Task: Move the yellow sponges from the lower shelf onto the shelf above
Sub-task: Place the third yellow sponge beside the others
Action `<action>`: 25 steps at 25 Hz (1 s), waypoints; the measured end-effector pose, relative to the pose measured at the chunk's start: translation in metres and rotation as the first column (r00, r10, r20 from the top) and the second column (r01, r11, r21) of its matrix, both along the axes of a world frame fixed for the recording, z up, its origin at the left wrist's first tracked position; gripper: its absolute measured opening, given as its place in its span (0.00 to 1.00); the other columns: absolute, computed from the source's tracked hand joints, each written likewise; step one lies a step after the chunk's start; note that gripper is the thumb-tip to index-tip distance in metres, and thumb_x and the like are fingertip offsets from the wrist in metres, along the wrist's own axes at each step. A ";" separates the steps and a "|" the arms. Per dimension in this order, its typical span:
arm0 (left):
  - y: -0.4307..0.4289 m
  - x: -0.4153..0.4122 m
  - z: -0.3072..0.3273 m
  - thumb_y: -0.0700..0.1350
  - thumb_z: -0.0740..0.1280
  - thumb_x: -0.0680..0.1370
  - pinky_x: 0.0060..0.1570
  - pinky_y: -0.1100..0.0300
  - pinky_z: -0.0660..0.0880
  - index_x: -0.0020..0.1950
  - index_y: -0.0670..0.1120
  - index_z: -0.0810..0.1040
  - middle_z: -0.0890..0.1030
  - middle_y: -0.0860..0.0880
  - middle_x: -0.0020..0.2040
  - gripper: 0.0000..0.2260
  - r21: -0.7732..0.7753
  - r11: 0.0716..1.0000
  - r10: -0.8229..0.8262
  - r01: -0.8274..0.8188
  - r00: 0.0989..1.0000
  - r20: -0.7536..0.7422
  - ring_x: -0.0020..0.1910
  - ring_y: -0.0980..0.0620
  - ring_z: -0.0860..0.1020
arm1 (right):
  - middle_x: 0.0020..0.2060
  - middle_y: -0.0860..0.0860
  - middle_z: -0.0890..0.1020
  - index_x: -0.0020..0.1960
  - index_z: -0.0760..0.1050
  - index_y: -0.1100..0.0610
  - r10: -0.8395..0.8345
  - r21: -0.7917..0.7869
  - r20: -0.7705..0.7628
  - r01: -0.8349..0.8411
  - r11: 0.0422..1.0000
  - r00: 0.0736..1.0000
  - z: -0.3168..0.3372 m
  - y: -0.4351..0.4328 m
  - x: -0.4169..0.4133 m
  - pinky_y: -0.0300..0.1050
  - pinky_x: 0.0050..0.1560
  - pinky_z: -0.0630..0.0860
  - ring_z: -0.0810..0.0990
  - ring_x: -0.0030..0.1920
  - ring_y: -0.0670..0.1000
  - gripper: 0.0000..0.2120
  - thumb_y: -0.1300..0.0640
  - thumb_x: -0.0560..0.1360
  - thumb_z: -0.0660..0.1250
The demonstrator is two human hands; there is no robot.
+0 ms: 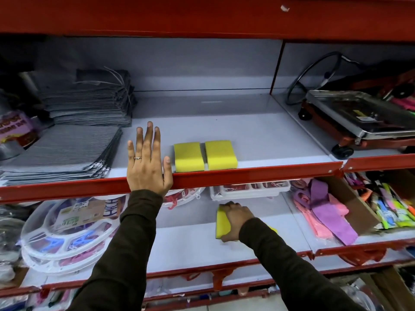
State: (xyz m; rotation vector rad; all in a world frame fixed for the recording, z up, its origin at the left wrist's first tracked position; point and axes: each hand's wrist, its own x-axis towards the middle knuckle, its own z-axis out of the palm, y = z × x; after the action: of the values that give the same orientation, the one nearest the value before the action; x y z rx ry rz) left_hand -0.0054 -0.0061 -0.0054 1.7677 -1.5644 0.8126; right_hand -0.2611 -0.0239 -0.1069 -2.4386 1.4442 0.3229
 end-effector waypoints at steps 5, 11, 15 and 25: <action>0.001 -0.002 0.001 0.52 0.50 0.81 0.80 0.50 0.38 0.82 0.41 0.53 0.55 0.41 0.82 0.31 0.009 1.000 -0.014 0.015 1.000 -0.015 0.82 0.44 0.49 | 0.69 0.56 0.71 0.74 0.61 0.54 0.060 -0.033 0.053 -0.058 0.998 0.997 0.087 0.026 -0.016 0.55 0.69 0.69 0.70 0.68 0.59 0.50 0.37 0.60 0.76; 0.004 -0.001 0.002 0.53 0.49 0.81 0.80 0.49 0.40 0.82 0.41 0.52 0.54 0.41 0.82 0.31 0.038 0.999 -0.012 0.013 0.999 -0.034 0.82 0.45 0.47 | 0.69 0.55 0.70 0.75 0.61 0.54 0.144 -0.209 0.128 -0.115 0.971 0.981 0.203 0.038 -0.024 0.51 0.70 0.68 0.69 0.68 0.57 0.51 0.39 0.59 0.79; 0.003 0.000 0.002 0.53 0.50 0.81 0.80 0.50 0.39 0.82 0.40 0.53 0.55 0.41 0.82 0.32 0.040 0.999 -0.003 0.004 1.000 -0.018 0.82 0.44 0.49 | 0.70 0.56 0.69 0.76 0.58 0.54 0.070 -0.387 0.163 -0.002 0.922 0.984 0.242 -0.011 -0.029 0.56 0.71 0.66 0.69 0.70 0.59 0.53 0.40 0.59 0.77; 0.003 0.002 0.001 0.53 0.51 0.79 0.81 0.47 0.41 0.81 0.39 0.56 0.57 0.41 0.82 0.32 0.004 1.000 0.002 -0.002 1.000 -0.008 0.82 0.43 0.51 | 0.79 0.56 0.56 0.79 0.48 0.55 -0.040 -0.112 0.074 0.048 0.993 0.996 0.204 -0.085 -0.015 0.49 0.76 0.61 0.58 0.78 0.56 0.53 0.51 0.65 0.78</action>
State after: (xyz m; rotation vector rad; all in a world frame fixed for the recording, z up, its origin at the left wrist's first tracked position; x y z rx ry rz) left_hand -0.0037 -0.0036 -0.0042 1.7734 -1.5607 0.8024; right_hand -0.2758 -0.1088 0.0970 -2.4752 1.5221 0.1457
